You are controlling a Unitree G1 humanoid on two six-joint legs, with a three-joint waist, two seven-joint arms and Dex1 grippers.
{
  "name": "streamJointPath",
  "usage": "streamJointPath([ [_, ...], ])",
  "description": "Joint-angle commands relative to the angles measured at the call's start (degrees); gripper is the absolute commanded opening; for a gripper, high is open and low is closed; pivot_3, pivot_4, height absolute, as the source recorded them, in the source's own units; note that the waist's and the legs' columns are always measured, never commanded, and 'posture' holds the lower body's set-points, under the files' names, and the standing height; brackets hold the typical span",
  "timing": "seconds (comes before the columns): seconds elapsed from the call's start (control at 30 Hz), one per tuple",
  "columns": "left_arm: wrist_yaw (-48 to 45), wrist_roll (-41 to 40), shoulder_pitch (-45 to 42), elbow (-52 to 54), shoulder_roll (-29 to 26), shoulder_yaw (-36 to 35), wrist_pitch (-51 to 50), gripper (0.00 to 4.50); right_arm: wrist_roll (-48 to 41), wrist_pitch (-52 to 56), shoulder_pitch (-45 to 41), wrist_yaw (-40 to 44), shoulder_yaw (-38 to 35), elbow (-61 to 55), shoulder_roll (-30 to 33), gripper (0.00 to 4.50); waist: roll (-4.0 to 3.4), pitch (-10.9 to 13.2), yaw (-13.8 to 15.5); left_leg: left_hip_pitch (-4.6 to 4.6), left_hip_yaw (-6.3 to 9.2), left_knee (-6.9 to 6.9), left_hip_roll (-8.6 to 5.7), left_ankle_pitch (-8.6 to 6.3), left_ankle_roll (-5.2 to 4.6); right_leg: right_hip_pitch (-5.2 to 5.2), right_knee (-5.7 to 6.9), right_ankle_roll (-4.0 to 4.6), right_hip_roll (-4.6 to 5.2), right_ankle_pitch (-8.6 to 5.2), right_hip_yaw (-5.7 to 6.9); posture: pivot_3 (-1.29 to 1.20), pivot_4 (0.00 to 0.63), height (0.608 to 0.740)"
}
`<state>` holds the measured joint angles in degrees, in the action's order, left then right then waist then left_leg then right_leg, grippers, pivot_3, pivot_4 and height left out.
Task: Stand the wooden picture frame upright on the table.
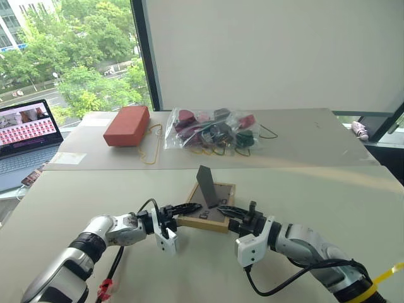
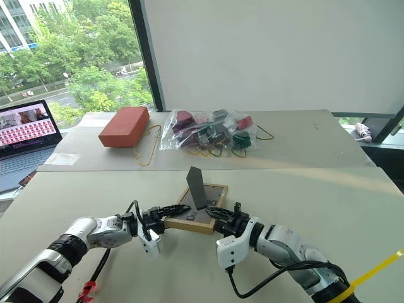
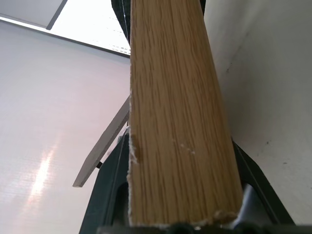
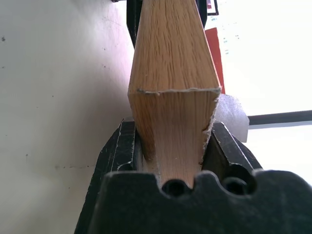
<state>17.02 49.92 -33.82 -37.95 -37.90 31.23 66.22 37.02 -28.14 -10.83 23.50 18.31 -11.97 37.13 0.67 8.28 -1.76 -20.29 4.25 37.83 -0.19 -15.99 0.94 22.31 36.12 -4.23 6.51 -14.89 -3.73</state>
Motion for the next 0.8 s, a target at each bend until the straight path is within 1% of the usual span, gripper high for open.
streamJointPath([
  [0.03, -5.2, -5.0, 2.2, 0.2, 0.2, -0.5, -0.1, 2.79, -2.8, 1.7, 0.1, 0.6, -1.6, -2.2, -1.3, 1.25, 0.00, 0.0, 0.0, 0.00, 0.01, 0.00, 0.00, 0.00, 0.00, 0.00, 0.01, 0.00, -0.01, 0.00, 0.00, 0.00, 0.150, 0.740],
  [0.07, -6.9, -7.8, 2.9, 0.7, 0.0, -1.3, -0.5, 3.16, -3.8, 2.2, 0.1, 1.1, -2.0, -2.4, -1.4, 1.25, 0.00, 0.0, 0.0, 0.00, 0.00, 0.00, 0.00, 0.00, 0.00, 0.01, 0.00, 0.00, -0.01, 0.00, 0.00, 0.00, 0.150, 0.740],
  [0.1, -9.7, -15.5, 4.9, 2.9, -1.1, -2.8, -1.8, 3.50, -6.3, 3.2, -0.1, 2.4, -2.8, -2.8, -1.3, 1.24, 0.01, 0.0, -0.1, -0.01, 0.00, 0.00, 0.00, 0.00, 0.00, 0.01, 0.00, 0.00, 0.00, 0.00, 0.00, 0.00, 0.150, 0.740],
  [0.17, -14.5, -27.3, 8.5, 7.8, -2.8, -5.4, -4.6, 3.50, -10.5, 4.9, -0.3, 4.6, -4.2, -3.5, -1.0, 1.24, 0.02, 0.0, -0.4, -0.03, 0.00, 0.00, 0.02, 0.00, 0.00, 0.03, 0.00, 0.00, 0.00, 0.00, 0.00, 0.00, 0.150, 0.740],
  [0.2, -16.9, -34.0, 11.7, 12.8, -4.4, -7.4, -7.9, 3.50, -14.6, 7.5, -1.1, 6.7, -5.7, -4.2, -0.9, 1.24, 0.08, 0.1, -0.7, -0.03, 0.02, 0.00, 0.04, -0.01, -0.01, 0.04, 0.03, 0.01, 0.00, 0.00, 0.00, 0.00, 0.150, 0.740],
  [0.27, -20.4, -42.9, 18.1, 22.8, -7.4, -11.0, -14.0, 3.50, -23.5, 13.9, -3.3, 11.8, -8.5, -5.5, -0.4, 1.24, 0.15, 0.2, -0.9, -0.06, 0.05, 0.00, 0.09, -0.01, -0.02, 0.11, 0.07, 0.04, -0.01, 0.02, -0.01, 0.00, 0.150, 0.740],
  [0.3, -21.8, -45.3, 20.3, 26.2, -8.2, -12.3, -16.2, 3.50, -26.1, 15.9, -4.0, 13.3, -9.4, -6.0, -0.1, 1.24, 0.16, 0.2, -0.9, -0.09, 0.07, 0.00, 0.12, -0.01, -0.02, 0.14, 0.08, 0.06, -0.02, 0.04, -0.01, 0.00, 0.150, 0.740],
  [0.33, -23.1, -46.8, 22.5, 29.4, -8.7, -13.6, -18.5, 3.50, -29.1, 19.2, -4.8, 14.9, -10.4, -6.6, -0.2, 1.24, 0.14, 0.2, -0.8, -0.09, 0.08, 0.00, 0.12, -0.02, -0.02, 0.15, 0.08, 0.09, -0.01, 0.05, -0.01, 0.00, 0.150, 0.740],
  [0.37, -23.9, -48.9, 25.8, 34.0, -9.2, -15.1, -22.0, 3.50, -36.1, 27.3, -7.6, 17.1, -12.8, -7.4, -0.7, 1.24, 0.15, 0.2, -0.6, -0.08, 0.08, 0.00, 0.11, -0.01, -0.02, 0.11, 0.07, 0.09, -0.01, 0.06, -0.01, 0.00, 0.150, 0.740],
  [0.4, -24.5, -50.3, 29.4, 38.5, -9.5, -16.4, -25.3, 3.50, -45.7, 38.9, -11.3, 19.3, -15.6, -7.9, -1.1, 1.24, 0.14, 0.3, -0.6, -0.07, 0.07, 0.00, 0.11, -0.01, -0.02, 0.08, 0.05, 0.10, -0.01, 0.06, -0.01, 0.00, 0.150, 0.740],
  [0.43, -25.1, -51.5, 32.4, 42.3, -9.1, -17.5, -28.4, 3.50, -52.3, 47.8, -15.3, 20.9, -17.9, -7.4, -1.2, 1.24, 0.07, 0.4, -0.8, -0.05, 0.07, 0.00, 0.12, -0.01, -0.02, 0.05, 0.01, 0.10, -0.01, 0.06, 0.00, 0.00, 0.150, 0.740],
  [0.47, -25.7, -52.0, 34.4, 45.0, -8.6, -18.3, -30.8, 3.50, -56.3, 53.6, -17.9, 21.8, -19.3, -7.1, -1.1, 1.24, 0.06, 0.6, -0.9, -0.07, 0.06, 0.02, 0.13, -0.01, -0.02, 0.03, 0.03, 0.11, 0.00, 0.07, -0.01, 0.00, 0.150, 0.740],
  [0.5, -26.0, -52.0, 35.5, 46.3, -7.5, -19.0, -32.8, 3.50, -59.5, 60.0, -21.0, 22.1, -20.5, -5.0, -1.1, 1.24, 0.03, 0.7, -0.8, -0.07, 0.05, 0.02, 0.13, -0.01, -0.02, 0.06, 0.04, 0.13, 0.00, 0.08, -0.06, 0.00, 0.150, 0.740],
  [0.53, -26.4, -51.9, 36.1, 47.2, -6.5, -19.6, -34.5, 3.50, -61.5, 64.1, -23.3, 22.1, -21.4, -3.2, -1.1, 1.24, 0.01, 0.7, -0.7, -0.10, 0.09, 0.02, 0.13, -0.01, -0.02, 0.09, 0.06, 0.14, -0.01, 0.08, -0.03, 0.00, 0.150, 0.740],
  [0.57, -26.8, -52.0, 36.4, 47.8, -5.3, -20.4, -36.2, 3.50, -65.2, 71.4, -25.6, 21.7, -22.6, -1.4, -1.5, 1.24, 0.01, 0.7, -0.6, -0.09, 0.12, 0.00, 0.14, -0.03, -0.04, 0.09, 0.07, 0.15, -0.05, 0.08, 0.01, 0.00, 0.150, 0.740],
  [0.63, -27.9, -51.8, 36.6, 48.6, -3.6, -21.7, -38.6, 3.50, -70.2, 80.9, -27.8, 21.8, -23.8, 0.1, -1.4, 1.24, 0.02, 0.7, -0.1, -0.11, 0.23, -0.02, 0.16, -0.04, -0.07, 0.08, 0.04, 0.18, -0.10, 0.07, 0.14, 0.00, 0.150, 0.740],
  [0.77, -31.6, -53.2, 37.1, 49.4, -1.5, -23.6, -40.7, 3.50, -75.5, 91.5, -31.5, 23.3, -24.3, 7.1, -1.9, 1.24, 0.02, 0.7, 0.1, -0.36, 0.24, 0.01, 0.13, -0.10, -0.17, 0.25, -0.01, 0.19, -0.07, 0.07, 0.20, 0.00, 0.150, 0.740],
  [0.8, -32.4, -53.6, 37.3, 49.7, -1.0, -23.9, -41.0, 3.50, -74.7, 90.6, -30.7, 24.4, -22.7, 7.5, -1.3, 1.24, 0.02, 0.7, 0.0, -0.52, 0.23, 0.03, 0.12, -0.10, -0.17, 0.41, 0.02, 0.19, -0.06, 0.07, 0.18, 0.00, 0.150, 0.740],
])
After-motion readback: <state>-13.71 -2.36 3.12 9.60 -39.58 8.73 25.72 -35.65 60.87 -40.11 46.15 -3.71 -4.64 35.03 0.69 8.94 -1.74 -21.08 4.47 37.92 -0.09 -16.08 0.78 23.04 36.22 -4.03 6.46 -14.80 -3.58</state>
